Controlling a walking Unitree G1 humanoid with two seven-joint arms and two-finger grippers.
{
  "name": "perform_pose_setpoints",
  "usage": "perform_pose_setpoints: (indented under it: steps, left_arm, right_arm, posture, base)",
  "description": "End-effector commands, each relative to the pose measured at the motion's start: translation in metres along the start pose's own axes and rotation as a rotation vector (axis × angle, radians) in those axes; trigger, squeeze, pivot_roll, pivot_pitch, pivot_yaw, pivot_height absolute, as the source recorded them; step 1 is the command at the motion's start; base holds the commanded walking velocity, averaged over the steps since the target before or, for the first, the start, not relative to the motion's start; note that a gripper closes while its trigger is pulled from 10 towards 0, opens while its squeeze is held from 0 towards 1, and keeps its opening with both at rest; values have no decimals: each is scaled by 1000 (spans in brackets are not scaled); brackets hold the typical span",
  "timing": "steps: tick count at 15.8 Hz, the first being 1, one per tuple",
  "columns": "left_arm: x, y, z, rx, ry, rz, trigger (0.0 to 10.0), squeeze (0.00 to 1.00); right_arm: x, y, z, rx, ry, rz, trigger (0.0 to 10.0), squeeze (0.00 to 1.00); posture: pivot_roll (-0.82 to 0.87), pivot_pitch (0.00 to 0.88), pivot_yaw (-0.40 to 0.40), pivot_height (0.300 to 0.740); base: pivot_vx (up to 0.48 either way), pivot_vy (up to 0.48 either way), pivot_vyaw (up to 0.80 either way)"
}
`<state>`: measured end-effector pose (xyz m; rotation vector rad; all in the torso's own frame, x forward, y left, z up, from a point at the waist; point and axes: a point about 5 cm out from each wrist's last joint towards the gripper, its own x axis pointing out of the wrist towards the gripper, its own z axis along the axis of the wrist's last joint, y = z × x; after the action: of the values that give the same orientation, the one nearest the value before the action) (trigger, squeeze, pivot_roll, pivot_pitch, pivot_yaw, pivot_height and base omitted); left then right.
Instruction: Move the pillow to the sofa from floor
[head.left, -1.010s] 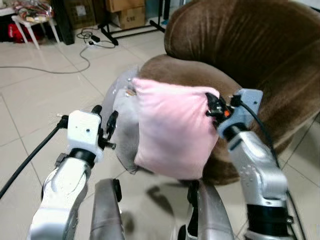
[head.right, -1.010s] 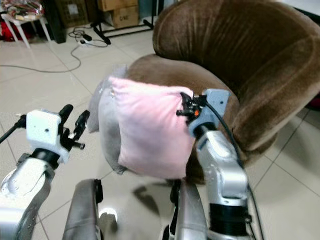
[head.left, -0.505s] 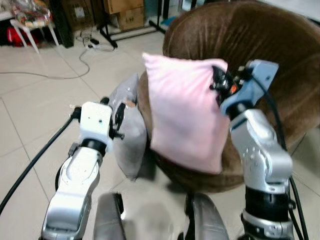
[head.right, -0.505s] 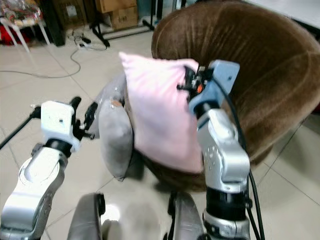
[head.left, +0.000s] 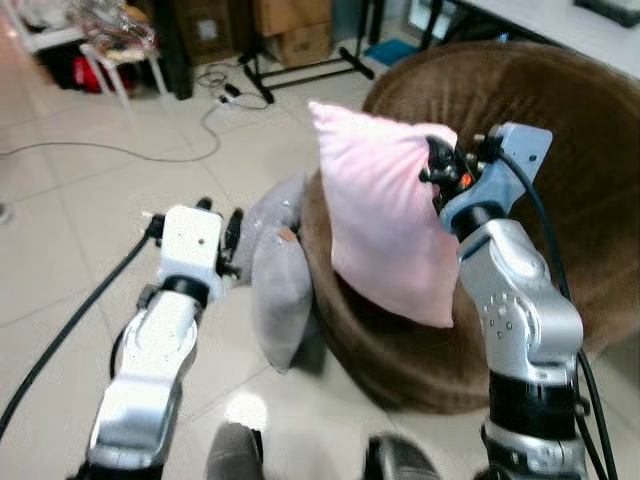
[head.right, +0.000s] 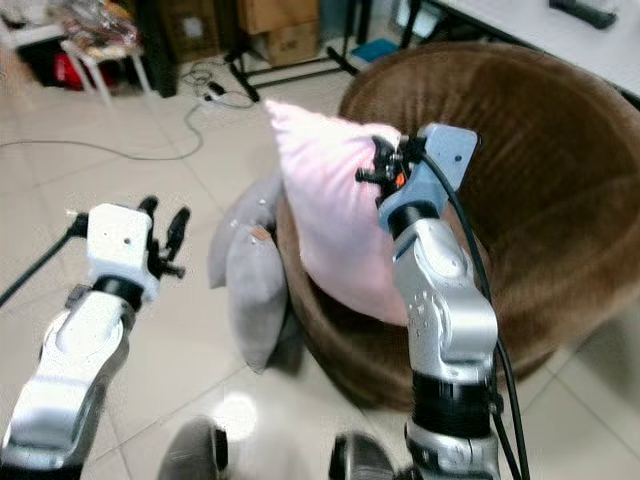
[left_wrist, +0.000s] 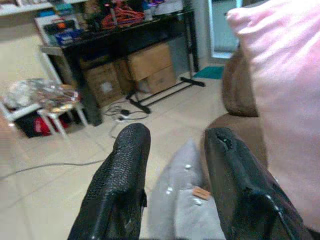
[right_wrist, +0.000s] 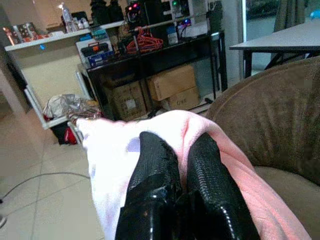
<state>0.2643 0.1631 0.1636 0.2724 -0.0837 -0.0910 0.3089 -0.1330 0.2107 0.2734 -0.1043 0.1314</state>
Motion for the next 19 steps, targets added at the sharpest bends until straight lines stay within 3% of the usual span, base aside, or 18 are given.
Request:
perform_pose_setpoints:
  steps: [1,9,19]
  left_arm:
    - [-1,4,-2,12,7,11,10000,0]
    - [1,4,-1,-24,2,28,10000,0]
    - [4,1,4,-4,-21,3,10000,0]
  right_arm:
    - [-3,-3,4,7,-21,-7,10000,0]
    - [-7,-13,-21,-11,96,-54,10000,0]
    - [-7,-9,-21,-9,73,-52,10000,0]
  posture:
    - [73,0,-42,740]
    - [76,0,-39,740]
    - [73,0,-27,740]
  base:
    - [0,0,0]
    - [0,0,0]
    - [0,0,0]
